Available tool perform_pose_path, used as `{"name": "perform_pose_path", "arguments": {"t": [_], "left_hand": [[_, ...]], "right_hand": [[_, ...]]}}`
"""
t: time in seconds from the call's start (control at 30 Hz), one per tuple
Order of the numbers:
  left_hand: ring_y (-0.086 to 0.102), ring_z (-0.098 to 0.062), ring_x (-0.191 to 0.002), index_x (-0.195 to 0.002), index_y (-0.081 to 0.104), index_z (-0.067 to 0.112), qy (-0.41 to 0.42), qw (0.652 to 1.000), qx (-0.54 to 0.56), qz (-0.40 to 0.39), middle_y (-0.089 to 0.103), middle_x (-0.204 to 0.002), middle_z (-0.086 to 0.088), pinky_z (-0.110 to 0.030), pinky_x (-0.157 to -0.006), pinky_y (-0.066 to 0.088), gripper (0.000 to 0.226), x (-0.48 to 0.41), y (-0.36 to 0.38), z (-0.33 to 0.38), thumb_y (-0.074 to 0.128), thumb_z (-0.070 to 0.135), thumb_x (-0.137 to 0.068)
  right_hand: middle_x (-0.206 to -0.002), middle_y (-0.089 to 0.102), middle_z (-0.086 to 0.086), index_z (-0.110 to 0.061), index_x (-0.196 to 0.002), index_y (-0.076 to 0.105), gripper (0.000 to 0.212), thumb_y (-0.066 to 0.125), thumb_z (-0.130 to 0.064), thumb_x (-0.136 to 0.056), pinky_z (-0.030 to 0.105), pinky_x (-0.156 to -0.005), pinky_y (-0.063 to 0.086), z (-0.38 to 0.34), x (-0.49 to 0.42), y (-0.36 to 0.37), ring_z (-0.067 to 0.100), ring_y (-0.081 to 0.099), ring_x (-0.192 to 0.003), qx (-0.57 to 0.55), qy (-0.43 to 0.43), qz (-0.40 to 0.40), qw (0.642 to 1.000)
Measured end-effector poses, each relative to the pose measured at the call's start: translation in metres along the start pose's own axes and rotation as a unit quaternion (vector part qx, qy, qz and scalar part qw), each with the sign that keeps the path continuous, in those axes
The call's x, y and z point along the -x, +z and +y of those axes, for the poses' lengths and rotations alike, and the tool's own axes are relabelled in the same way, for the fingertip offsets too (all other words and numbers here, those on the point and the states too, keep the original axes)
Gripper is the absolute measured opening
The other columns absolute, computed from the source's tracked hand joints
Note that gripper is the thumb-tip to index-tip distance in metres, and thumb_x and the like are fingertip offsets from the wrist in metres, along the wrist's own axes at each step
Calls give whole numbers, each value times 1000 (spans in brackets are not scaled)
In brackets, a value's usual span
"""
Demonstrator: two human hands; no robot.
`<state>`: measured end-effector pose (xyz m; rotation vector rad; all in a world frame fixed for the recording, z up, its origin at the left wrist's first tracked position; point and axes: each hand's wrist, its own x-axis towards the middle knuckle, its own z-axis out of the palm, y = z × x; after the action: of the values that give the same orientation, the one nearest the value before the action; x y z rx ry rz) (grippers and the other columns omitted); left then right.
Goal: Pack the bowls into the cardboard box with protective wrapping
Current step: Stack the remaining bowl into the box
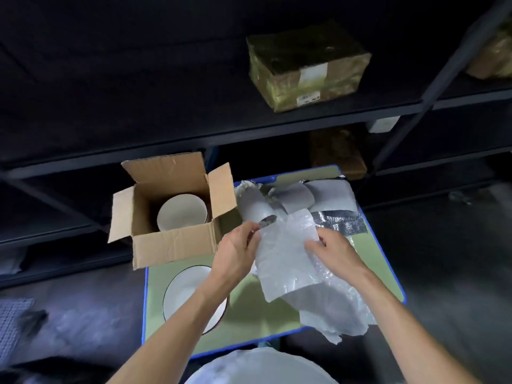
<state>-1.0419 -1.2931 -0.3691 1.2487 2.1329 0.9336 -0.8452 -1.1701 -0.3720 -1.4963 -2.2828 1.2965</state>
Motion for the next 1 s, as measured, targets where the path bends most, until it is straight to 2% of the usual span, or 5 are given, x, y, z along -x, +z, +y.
{"name": "perform_pose_path", "arguments": {"t": [0.13,0.27,0.67,0.83,1.0], "left_hand": [[60,-17,-82,-108,68,17,-16,1000,-4,26,68,-91,6,-26,-68,40,16,18,-18,-12,56,23,-99],[62,-16,-81,-107,68,23,-40,997,-33,54,71,-89,8,-31,-71,46,15,40,-39,-26,56,21,-97],[58,-26,-86,-123,64,17,-73,966,-236,74,63,-103,-2,-31,-61,38,31,92,-69,-85,63,15,-92],[54,-26,-81,-124,61,17,-133,956,-257,45,59,-99,-4,-34,-60,36,30,84,-73,-94,48,11,-97],[45,-28,-67,-119,60,19,-135,954,-269,5,62,-91,-5,-35,-58,37,31,78,-83,-94,49,5,-94]], "right_hand": [[-49,46,-24,-46,-57,53,42,60,-19,-89,15,-45,31,-20,-4,6,-2,40,-45,-6,-38,-17,999],[-54,43,-14,-18,-63,51,30,60,-18,-92,16,-46,32,-27,-6,18,1,37,-47,3,-50,-44,998],[-59,47,-14,-33,-66,46,32,54,-27,-96,30,-55,30,-33,3,54,-2,41,-51,20,-52,-92,994],[-77,63,-31,-40,-85,60,20,61,-24,-96,16,-63,42,-32,8,60,-11,58,-69,-11,-37,-115,993],[-108,70,-12,-30,-118,64,26,65,-17,-94,26,-79,52,-30,14,57,6,66,-96,-40,8,-133,990]]}}
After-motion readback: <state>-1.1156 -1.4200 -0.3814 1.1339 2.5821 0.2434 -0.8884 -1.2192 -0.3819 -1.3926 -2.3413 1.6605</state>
